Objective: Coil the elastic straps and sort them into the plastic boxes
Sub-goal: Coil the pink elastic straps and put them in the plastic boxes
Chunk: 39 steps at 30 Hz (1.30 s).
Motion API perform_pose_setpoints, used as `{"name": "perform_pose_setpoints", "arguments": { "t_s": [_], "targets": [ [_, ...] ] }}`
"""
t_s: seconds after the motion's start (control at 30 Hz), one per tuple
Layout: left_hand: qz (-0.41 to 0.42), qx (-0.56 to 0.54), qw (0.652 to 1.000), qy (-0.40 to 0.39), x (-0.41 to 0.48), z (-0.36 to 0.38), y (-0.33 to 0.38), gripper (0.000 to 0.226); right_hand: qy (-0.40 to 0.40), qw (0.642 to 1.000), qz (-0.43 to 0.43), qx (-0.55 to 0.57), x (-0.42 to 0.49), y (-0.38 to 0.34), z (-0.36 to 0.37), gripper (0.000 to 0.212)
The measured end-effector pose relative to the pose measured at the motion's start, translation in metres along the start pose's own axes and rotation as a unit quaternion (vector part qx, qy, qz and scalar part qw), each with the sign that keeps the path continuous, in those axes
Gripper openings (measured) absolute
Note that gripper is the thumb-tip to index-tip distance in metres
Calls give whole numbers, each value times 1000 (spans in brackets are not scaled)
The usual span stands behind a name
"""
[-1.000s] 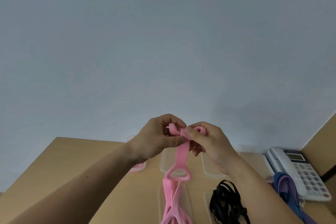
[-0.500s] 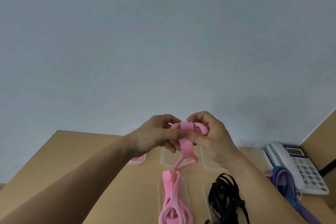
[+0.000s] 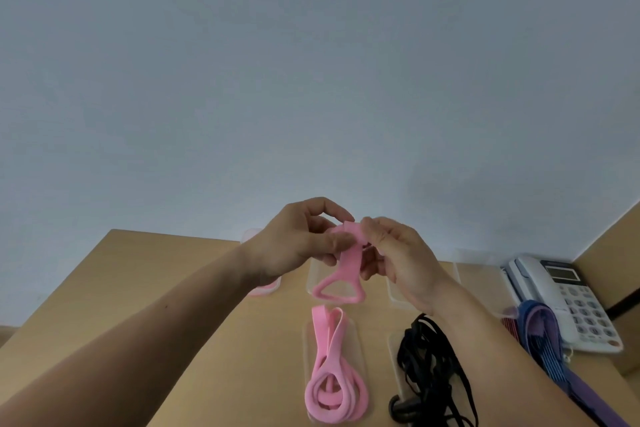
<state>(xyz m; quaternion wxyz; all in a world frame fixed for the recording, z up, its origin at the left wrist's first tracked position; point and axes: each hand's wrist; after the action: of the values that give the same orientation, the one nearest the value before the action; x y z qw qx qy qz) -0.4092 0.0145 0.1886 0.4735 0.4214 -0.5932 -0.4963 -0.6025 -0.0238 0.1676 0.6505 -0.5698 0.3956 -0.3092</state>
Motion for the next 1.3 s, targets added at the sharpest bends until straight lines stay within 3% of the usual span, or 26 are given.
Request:
{"name": "perform_pose_setpoints", "arguments": {
  "t_s": [0.1, 0.2, 0.27, 0.43, 0.73, 1.07, 1.3],
  "targets": [
    [2, 10, 1000, 0, -1, -2, -7, 30, 17, 999, 16, -28, 0, 0, 2, 50],
    [7, 1, 1000, -5, -2, -3, -12, 28, 33, 998, -3, -56, -1, 1, 3, 19],
    [9, 1, 1000, -3, -2, -3, -12, 32, 37, 998, -14, -54, 0, 2, 2, 11],
    [-39, 18, 999, -12, -1, -8, -11, 51, 38, 997, -37, -52, -2, 1, 6, 27],
    [-107, -48, 991, -56, -2, -10, -7, 38, 24, 996, -50, -74, -2, 10, 6, 34],
    [-42, -22, 999, -6, 0, -5, -11, 24, -9, 1000, 16, -14, -6, 4, 2, 47],
    [0, 11, 1000, -15, -3, 3, -16, 30, 31, 995, 54, -73, -10, -4, 3, 48]
  ]
}}
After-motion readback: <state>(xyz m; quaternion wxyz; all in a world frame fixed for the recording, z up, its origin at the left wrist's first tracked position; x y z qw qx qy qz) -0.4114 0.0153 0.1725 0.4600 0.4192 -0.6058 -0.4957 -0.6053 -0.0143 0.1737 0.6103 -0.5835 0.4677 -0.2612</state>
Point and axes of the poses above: each hand's wrist, its own x-axis towards the middle knuckle, its own z-axis out of the palm, y = z × x, and after that the axes turned 9 degrees about z, right-handed
